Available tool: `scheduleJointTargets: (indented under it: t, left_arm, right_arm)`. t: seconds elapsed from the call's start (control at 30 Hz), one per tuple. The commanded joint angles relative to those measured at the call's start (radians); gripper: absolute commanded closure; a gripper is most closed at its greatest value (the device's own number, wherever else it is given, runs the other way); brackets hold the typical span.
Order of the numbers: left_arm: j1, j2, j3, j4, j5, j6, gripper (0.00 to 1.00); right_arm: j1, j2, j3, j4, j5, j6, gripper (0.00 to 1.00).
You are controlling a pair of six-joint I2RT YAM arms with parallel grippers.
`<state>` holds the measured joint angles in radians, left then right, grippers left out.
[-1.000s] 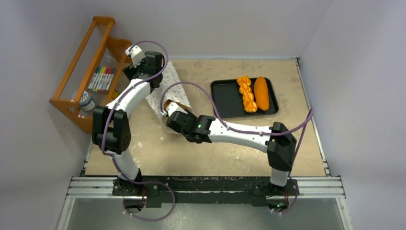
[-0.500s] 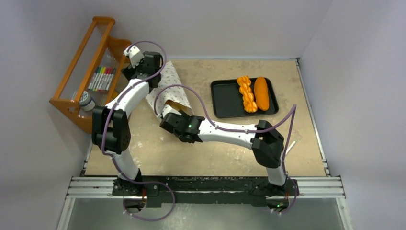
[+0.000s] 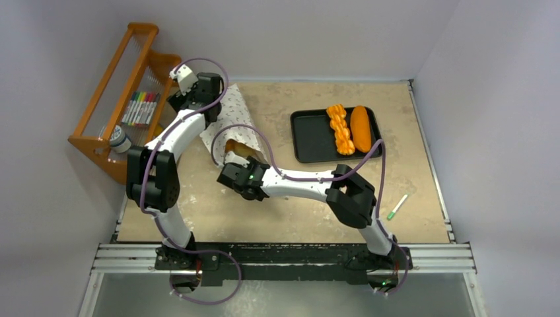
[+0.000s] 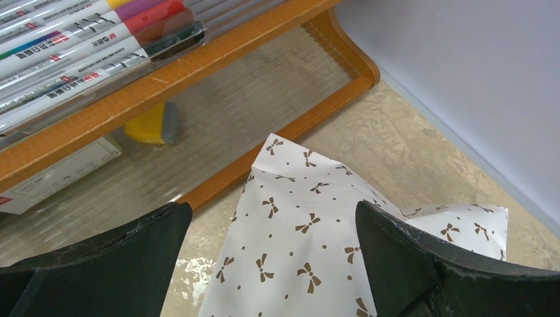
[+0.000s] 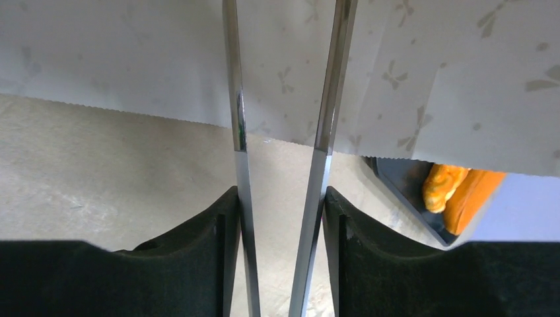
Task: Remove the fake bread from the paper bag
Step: Take out the fake bread from the paper bag.
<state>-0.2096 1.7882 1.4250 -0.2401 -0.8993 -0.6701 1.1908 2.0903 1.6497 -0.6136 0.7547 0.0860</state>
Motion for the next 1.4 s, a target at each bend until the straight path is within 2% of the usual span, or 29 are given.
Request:
scheduleJointTargets:
  t: [0.0, 0.2, 0.43, 0.53, 0.97, 1.37]
  left_arm:
    - [0.009, -0.044, -0.002, 0.041, -0.004, -0.014, 0.0]
    - [0.009, -0.05, -0.003, 0.039, 0.0, -0.017, 0.0]
    - [0.009, -0.051, 0.006, 0.034, -0.001, -0.017, 0.0]
    - [0.009, -0.044, 0.015, 0.028, -0.002, -0.016, 0.0]
    - [0.009, -0.023, 0.043, 0.015, -0.01, -0.005, 0.0]
    - [0.009, -0.025, 0.051, 0.007, -0.015, -0.002, 0.0]
  right_arm:
    - [-0.003, -0.018, 0.032, -0.042, 0.084, 0.021, 0.55]
    - [-0.003, -0.041, 0.038, -0.092, 0.09, 0.054, 0.78]
    - [0.007, -0.133, 0.056, -0.107, 0.068, 0.086, 0.94]
    - [0.011, -0.184, 0.055, -0.093, 0.045, 0.089, 0.97]
    - [0.083, -0.398, 0.022, -0.187, -0.138, 0.194, 0.97]
    - [0.139, -0.645, -0.145, -0.363, -0.198, 0.486, 0.97]
